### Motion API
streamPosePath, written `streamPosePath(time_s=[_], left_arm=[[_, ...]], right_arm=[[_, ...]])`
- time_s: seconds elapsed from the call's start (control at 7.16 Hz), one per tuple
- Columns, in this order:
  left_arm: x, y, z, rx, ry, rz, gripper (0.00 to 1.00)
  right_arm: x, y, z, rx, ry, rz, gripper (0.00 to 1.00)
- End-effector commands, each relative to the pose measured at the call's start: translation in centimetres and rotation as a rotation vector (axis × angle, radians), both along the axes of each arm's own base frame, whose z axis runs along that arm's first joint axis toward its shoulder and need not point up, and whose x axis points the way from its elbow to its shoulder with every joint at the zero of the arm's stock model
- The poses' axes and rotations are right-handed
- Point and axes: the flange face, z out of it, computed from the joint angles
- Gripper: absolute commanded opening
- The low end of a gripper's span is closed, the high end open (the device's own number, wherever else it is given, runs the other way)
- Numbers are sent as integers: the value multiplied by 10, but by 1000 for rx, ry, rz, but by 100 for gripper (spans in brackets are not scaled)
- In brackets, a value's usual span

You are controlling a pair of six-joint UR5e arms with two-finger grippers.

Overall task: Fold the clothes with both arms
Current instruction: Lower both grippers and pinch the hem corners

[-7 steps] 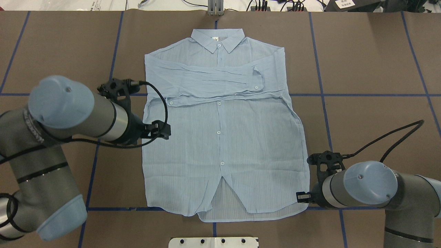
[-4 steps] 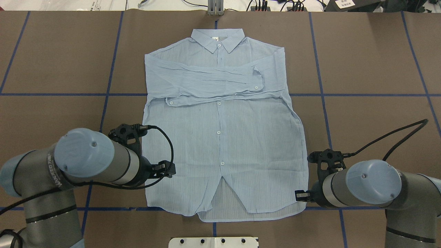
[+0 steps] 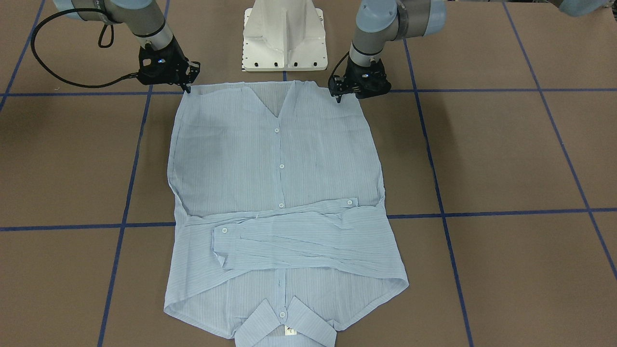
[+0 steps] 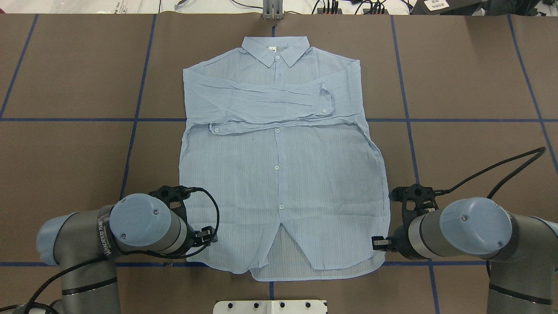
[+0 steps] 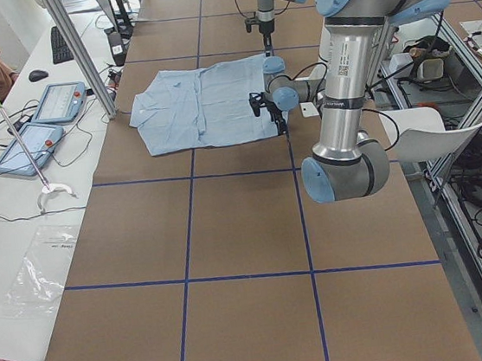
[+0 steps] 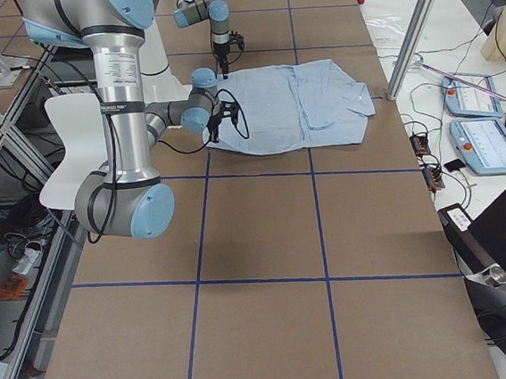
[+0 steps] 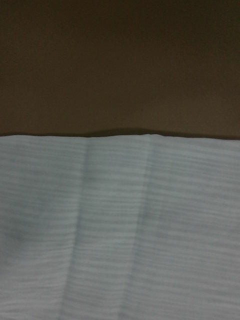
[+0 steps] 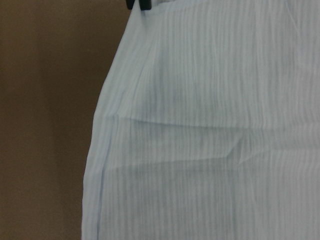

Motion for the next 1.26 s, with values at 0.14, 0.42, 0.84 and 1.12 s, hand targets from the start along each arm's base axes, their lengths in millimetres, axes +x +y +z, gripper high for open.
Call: streamPosePath(time_s=[0.14, 0.42, 0.84, 1.12], left_arm=[[4, 5, 3, -3, -6, 11, 77], [9, 13, 2, -5, -6, 25, 70], [10, 14, 2, -4, -6, 29, 51], [11, 15, 4, -4, -9, 32, 37]], right_arm=[[4, -3, 1, -1, 3, 9, 0], [7, -5, 1, -2, 1, 14, 0], [9, -8, 1, -3, 2, 20, 0], [11, -10, 1, -4, 2, 24, 0]])
